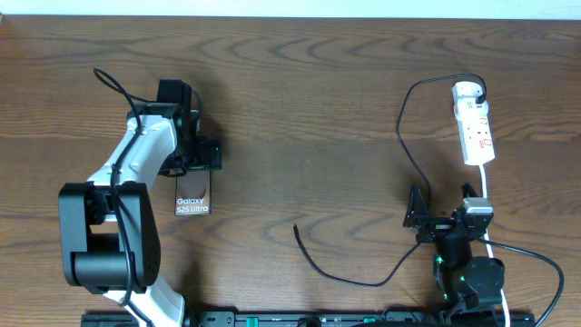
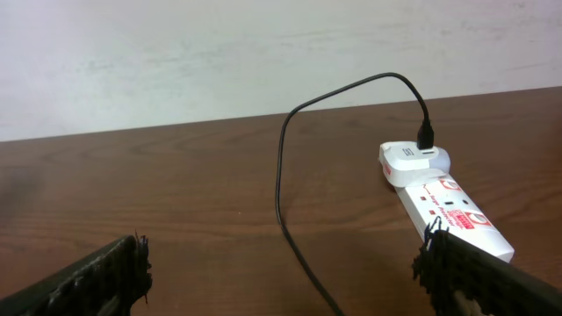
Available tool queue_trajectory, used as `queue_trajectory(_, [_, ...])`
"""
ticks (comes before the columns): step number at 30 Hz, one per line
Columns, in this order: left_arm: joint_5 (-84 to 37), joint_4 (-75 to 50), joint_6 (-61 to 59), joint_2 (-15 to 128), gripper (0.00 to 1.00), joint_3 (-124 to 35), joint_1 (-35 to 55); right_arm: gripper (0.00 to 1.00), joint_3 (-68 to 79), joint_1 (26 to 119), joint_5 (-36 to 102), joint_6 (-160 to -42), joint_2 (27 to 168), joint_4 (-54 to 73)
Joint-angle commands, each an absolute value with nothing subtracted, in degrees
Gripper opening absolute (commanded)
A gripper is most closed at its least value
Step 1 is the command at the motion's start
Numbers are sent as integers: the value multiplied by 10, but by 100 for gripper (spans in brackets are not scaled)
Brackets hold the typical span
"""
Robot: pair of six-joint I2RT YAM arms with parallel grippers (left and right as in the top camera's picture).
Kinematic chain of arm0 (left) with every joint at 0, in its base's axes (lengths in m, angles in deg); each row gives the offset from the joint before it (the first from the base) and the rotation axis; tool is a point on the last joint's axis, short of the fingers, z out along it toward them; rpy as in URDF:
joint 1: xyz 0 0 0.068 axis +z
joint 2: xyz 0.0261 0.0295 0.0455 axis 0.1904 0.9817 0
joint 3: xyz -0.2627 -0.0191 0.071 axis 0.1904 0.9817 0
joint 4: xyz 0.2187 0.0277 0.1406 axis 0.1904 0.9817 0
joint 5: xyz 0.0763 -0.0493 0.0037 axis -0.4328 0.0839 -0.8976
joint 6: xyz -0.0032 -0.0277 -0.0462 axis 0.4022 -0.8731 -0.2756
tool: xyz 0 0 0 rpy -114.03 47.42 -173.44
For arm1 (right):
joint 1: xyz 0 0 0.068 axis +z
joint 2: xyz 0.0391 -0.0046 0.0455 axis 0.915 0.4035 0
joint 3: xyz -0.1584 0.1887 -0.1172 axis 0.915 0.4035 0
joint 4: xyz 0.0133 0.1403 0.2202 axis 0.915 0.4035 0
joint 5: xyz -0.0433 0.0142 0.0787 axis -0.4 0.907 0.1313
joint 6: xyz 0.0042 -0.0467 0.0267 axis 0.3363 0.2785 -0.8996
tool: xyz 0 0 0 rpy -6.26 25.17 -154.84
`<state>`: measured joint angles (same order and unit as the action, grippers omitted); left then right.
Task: Plug charger to phone and switch on socket
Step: 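Move the left gripper over the phone and lower toward it, then close the left gripper on the phone's long edges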
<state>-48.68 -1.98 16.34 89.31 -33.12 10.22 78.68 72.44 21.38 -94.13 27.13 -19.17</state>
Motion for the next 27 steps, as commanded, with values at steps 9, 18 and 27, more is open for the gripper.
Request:
queue_trajectory(9, [-494, -23, 171, 919, 99, -327, 105, 99, 788, 722, 211, -945, 269, -189])
queue_trajectory(18, [-494, -28, 171, 919, 99, -314, 105, 99, 788, 722, 211, -945, 269, -189])
queue_trajectory(27, [-494, -78, 171, 919, 99, -271, 105, 99, 788, 722, 211, -945, 269, -189])
